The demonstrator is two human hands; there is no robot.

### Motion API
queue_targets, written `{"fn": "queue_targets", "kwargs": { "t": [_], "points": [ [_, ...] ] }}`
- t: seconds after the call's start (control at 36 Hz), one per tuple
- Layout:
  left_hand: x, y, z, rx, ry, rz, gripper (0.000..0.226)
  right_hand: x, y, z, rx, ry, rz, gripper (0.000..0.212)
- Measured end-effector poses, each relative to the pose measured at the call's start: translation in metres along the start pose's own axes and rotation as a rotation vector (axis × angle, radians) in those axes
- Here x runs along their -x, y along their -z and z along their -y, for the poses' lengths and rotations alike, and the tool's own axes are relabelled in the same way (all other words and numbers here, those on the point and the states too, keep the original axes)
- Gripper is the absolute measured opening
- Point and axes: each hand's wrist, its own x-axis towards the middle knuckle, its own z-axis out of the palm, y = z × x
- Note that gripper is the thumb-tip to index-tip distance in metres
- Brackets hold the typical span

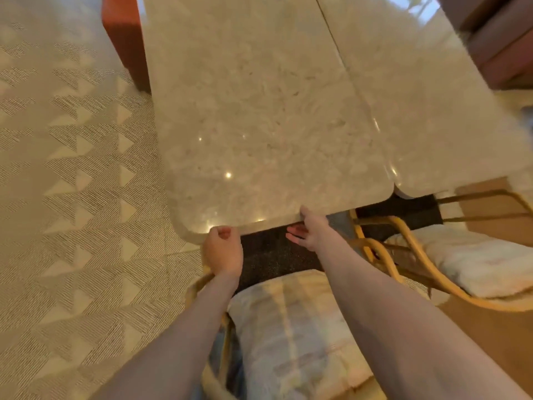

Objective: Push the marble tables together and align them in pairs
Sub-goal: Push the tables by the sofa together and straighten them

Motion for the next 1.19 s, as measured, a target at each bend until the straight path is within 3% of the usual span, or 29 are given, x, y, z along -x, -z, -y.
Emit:
{"fn": "queue_targets", "kwargs": {
  "t": [0.11, 0.19, 0.42, 0.58, 0.67, 0.78, 0.86, 0.97, 1.06, 1.19],
  "points": [
    [0.018, 0.004, 0.012, 0.278, 0.331, 0.079, 0.023, 0.003, 0.0, 0.001, 0.025, -0.028, -0.024, 0.018],
    [0.009, 0.006, 0.005, 0.504, 0.504, 0.202, 0.029, 0.003, -0.003, 0.003, 0.064, -0.015, -0.036, 0.033],
    [-0.007, -0.005, -0.004, 0.734, 0.609, 0.227, 0.059, 0.001, -0.003, 0.004, 0.085, -0.002, -0.061, 0.034],
    [-0.007, -0.019, -0.004, 0.841, 0.697, 0.216, 0.062, -0.009, 0.02, 0.008, -0.209, -0.03, 0.154, 0.03],
    [-0.006, -0.029, -0.006, 0.952, 0.706, 0.184, 0.066, -0.024, 0.039, 0.016, -0.437, 0.005, 0.185, 0.047],
    [-0.005, -0.045, -0.008, 1.091, 0.681, 0.114, 0.064, -0.041, 0.064, 0.031, -0.604, 0.036, 0.171, 0.053],
    [0.0, -0.056, -0.001, 1.108, 0.633, 0.065, 0.062, -0.049, 0.087, 0.043, -0.612, 0.034, 0.223, 0.041],
    [-0.001, -0.059, 0.005, 1.074, 0.549, 0.071, 0.06, -0.057, 0.109, 0.051, -0.578, -0.02, 0.297, 0.044],
    [0.0, -0.063, 0.001, 1.034, 0.494, 0.056, 0.057, -0.061, 0.113, 0.055, -0.54, -0.027, 0.341, 0.035],
    [0.009, -0.07, 0.0, 0.988, 0.431, 0.025, 0.051, -0.066, 0.119, 0.057, -0.55, -0.024, 0.368, 0.05]
  ]
}}
